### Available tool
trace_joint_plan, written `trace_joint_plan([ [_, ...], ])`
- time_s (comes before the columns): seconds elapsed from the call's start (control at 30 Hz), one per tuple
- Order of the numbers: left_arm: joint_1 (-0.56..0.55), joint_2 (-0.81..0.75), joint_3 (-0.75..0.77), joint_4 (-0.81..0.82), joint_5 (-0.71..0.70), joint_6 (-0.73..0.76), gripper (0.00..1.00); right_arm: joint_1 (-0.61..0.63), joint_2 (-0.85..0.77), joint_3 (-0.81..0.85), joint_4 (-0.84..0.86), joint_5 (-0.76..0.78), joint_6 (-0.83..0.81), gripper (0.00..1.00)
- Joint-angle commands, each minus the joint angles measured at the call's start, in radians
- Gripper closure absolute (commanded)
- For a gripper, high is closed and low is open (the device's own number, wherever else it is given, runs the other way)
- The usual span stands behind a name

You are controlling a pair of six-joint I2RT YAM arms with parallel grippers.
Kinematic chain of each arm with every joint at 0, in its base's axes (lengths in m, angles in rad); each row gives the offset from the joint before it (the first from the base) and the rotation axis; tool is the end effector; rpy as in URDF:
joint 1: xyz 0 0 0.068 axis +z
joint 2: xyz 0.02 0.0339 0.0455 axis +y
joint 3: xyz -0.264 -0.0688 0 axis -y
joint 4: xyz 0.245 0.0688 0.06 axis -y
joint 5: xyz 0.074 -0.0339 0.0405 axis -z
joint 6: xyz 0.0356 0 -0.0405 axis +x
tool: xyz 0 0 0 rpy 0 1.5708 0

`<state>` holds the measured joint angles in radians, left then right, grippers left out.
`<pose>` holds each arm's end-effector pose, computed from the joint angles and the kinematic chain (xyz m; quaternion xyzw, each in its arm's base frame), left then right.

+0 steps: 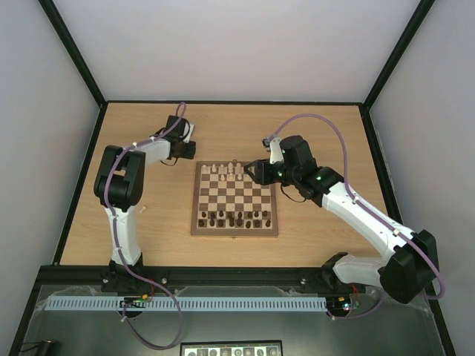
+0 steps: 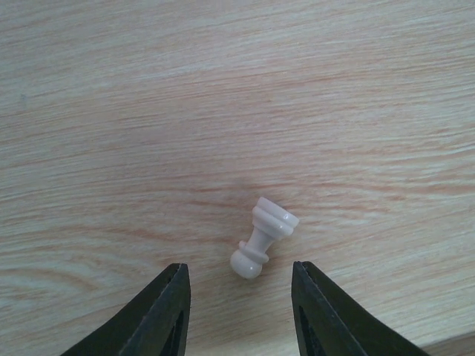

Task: Set up the chess pieces on the board
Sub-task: Pick up the chess piece at the center of the board.

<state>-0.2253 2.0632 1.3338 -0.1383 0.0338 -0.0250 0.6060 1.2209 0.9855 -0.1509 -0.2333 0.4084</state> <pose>0.4270 -0.0991 0.1440 0.0996 0.9334 -0.0587 0.3396 0.2274 0.1676 0.3218 -0.1459 0.8136 0.3537 0.4377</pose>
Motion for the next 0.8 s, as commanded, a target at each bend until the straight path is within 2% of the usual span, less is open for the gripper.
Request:
trace_joint_plan([
  [0.0,-0.002,0.032,0.047,-0.036,0.007,0.013,0.62,-0.005,0.003,-0.01,0.014,-0.008,-0.008,0.56],
  [0.77,-0.003,0.096,0.13,-0.092,0.014,0.027,0.67,-0.005,0.008,-0.016,0.023,-0.013,-0.006,0.56],
])
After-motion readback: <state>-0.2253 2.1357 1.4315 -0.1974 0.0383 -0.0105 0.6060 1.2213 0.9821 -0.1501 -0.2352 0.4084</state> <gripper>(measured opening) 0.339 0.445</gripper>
